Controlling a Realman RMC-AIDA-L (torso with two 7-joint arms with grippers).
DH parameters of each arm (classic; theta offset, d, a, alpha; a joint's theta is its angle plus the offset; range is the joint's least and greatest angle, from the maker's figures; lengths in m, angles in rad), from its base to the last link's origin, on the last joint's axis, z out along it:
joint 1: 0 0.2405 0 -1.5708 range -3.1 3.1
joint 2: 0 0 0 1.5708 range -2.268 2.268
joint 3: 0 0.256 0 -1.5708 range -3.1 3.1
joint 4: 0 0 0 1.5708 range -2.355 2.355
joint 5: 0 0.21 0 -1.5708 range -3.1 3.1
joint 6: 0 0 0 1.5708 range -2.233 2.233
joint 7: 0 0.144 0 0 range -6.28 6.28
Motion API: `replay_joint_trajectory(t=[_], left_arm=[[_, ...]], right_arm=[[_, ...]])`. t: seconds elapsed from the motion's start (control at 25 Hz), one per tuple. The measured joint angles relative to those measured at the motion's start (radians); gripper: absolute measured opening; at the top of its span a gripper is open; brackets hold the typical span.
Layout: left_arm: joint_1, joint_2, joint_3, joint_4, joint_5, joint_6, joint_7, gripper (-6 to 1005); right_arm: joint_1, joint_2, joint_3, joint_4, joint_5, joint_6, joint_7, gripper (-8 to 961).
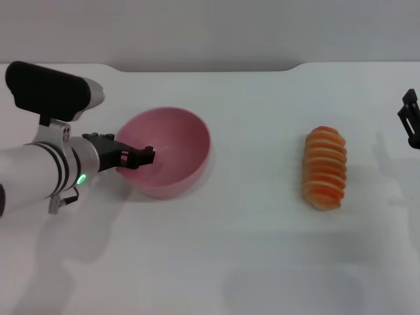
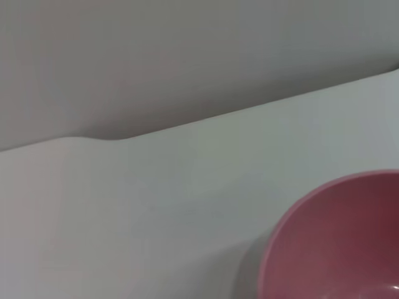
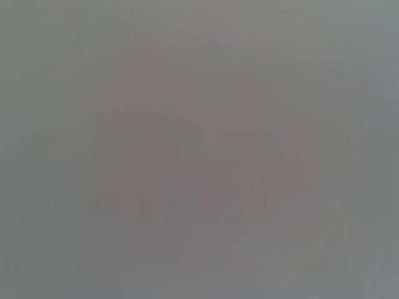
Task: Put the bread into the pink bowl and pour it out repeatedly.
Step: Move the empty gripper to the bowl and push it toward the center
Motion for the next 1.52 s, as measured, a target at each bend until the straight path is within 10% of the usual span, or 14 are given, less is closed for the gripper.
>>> replay_joint_trajectory(t=[0.64, 0.84, 1.2, 1.36, 1.52], left_arm=[[-0.019, 0.001, 0.010, 0.009, -0.031, 0.016, 0.006, 695], [-0.023, 0.002, 0.011, 0.011, -0.031, 0.011, 0.006, 438], [-0.025, 0.002, 0.001, 0.037, -0.032, -0.013, -0.001, 269], [-0.026, 0.003, -0.010, 0.062, -0.039, -0.037, -0.001, 109], [-0.033, 0.003, -0.013, 0.081, -0.036, -0.056, 0.002, 48]], right_arm=[[0.003, -0.002, 0.003, -0.012, 0.001, 0.001, -0.003, 791], [0.004, -0.004, 0.003, -0.012, -0.001, -0.001, -0.004, 790], [0.012, -0.008, 0.004, -0.030, -0.013, 0.039, -0.005, 790], [-0.001, -0.032, 0.038, -0.141, -0.020, 0.182, -0.005, 790], [-0.061, -0.080, 0.193, -0.431, -0.126, 0.629, -0.006, 790]])
